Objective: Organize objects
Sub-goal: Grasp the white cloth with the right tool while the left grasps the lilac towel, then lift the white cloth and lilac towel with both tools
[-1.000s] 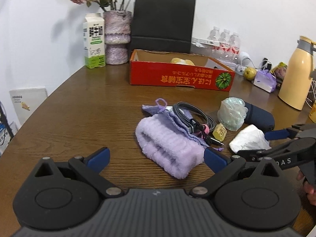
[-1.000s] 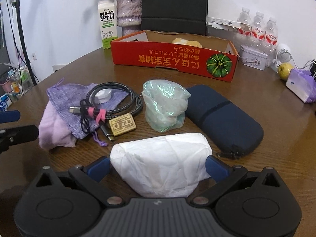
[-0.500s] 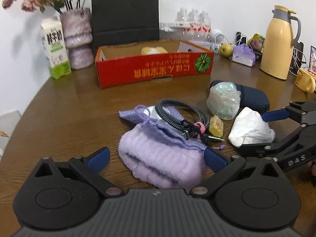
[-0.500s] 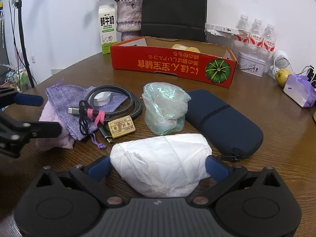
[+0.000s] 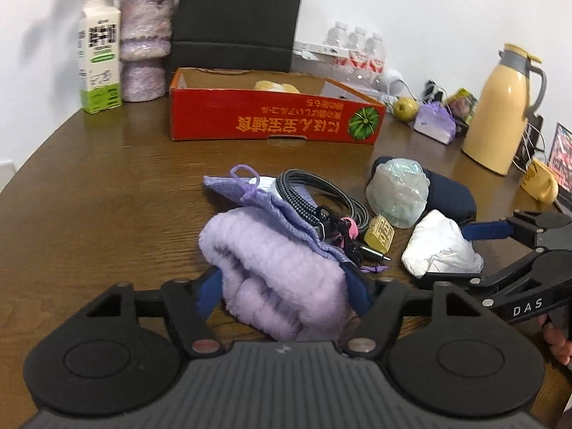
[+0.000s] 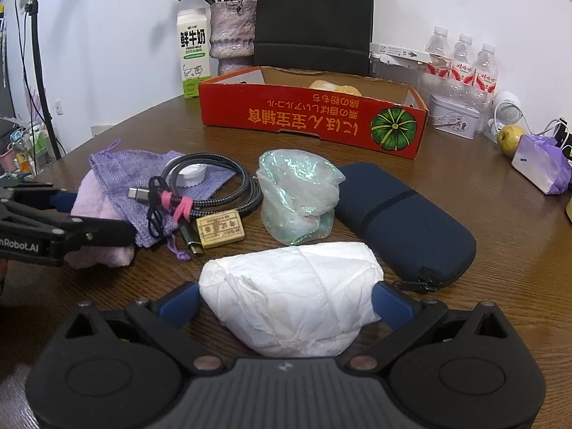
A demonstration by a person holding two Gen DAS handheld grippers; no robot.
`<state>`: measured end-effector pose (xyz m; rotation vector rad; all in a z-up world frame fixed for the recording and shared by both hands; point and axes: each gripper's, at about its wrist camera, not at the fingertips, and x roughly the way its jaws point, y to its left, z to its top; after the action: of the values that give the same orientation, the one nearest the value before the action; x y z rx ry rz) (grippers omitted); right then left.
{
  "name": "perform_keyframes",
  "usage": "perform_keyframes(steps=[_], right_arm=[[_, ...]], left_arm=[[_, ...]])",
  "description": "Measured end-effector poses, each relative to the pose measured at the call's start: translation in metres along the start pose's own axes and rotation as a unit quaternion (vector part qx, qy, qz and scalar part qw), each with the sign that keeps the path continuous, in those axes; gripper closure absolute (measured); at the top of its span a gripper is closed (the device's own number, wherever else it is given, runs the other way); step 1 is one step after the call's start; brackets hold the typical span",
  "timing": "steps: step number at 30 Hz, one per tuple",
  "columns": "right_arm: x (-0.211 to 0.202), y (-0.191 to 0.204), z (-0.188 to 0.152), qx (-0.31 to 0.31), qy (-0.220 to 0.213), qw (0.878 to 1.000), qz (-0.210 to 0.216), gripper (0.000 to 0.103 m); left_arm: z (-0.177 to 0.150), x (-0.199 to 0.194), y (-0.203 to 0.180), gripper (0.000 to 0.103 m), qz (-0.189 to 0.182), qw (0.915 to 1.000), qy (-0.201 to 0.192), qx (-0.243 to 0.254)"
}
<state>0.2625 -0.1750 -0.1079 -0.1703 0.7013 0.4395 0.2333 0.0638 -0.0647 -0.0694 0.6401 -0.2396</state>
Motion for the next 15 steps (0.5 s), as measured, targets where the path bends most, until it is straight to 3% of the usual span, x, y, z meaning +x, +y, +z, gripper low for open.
perform_keyframes(steps=[6,15], right_arm=[[-0.002,-0.001,0.0,-0.002,-0.005,1.0,0.0,0.004],[-0.009,0.004,-0.003,-0.015,-0.022,1.0,0.01,0.02]], left_arm=[[-0.009,-0.015,-0.008,0.047,0.026,0.9993,-0.023,-0.013],[-0.018,-0.03,-0.01,0.06,0.036,0.9979,-0.038,-0.037]])
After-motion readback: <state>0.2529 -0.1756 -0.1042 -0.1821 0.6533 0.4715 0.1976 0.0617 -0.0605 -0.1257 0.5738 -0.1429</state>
